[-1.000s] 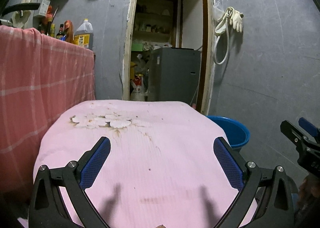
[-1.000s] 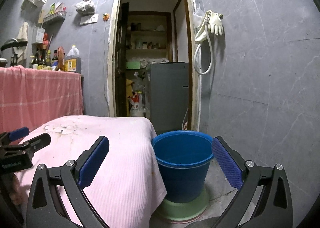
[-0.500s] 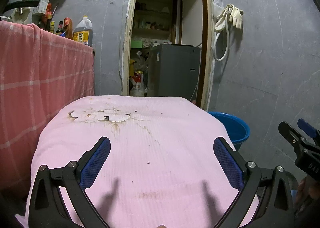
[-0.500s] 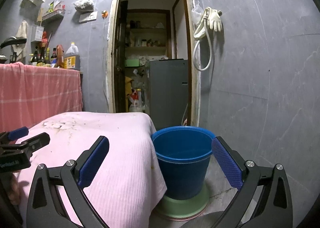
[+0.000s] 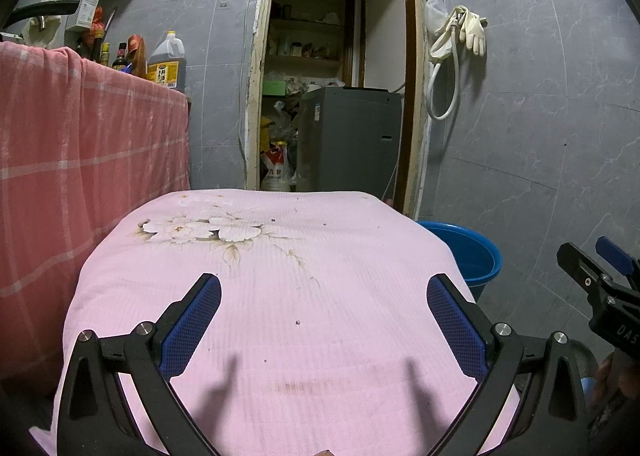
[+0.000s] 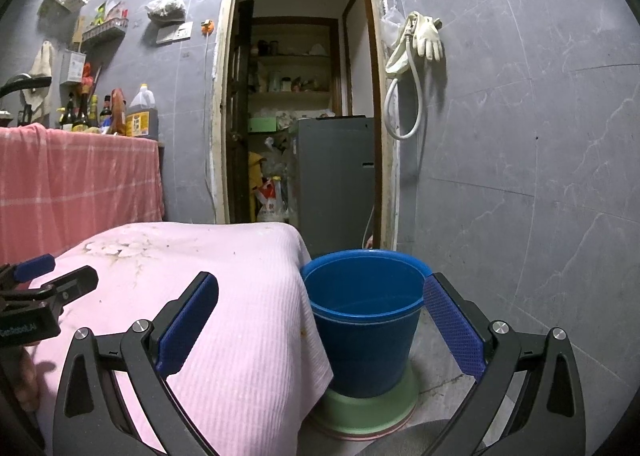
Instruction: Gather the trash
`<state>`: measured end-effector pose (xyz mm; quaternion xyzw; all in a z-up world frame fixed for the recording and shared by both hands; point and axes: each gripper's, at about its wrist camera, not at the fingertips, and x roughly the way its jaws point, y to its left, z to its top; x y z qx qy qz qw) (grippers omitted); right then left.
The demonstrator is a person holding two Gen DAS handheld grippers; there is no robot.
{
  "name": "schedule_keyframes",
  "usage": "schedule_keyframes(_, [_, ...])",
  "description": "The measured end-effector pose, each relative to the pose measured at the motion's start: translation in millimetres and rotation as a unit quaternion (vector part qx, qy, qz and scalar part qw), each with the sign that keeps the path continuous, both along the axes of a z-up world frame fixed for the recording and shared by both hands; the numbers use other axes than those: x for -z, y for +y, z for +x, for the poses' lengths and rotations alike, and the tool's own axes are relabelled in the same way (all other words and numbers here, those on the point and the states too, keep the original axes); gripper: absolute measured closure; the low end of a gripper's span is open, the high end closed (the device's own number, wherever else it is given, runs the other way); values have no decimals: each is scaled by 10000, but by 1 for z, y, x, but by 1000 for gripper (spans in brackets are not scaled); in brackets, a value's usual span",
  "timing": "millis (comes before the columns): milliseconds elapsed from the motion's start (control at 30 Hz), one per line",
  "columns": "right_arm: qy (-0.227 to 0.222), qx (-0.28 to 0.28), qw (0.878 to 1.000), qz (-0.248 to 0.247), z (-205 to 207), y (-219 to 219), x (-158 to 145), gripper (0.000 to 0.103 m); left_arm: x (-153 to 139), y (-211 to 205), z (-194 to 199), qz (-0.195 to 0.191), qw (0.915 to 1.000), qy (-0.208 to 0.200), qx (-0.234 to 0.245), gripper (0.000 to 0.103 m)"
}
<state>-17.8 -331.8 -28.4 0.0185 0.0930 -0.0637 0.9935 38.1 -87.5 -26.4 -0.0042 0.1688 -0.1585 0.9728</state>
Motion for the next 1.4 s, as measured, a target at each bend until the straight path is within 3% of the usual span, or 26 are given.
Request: schedule_keyframes(1400, [27, -2, 10000, 16, 0, 0, 2, 0, 1, 5, 2, -3, 10000, 5, 28, 2])
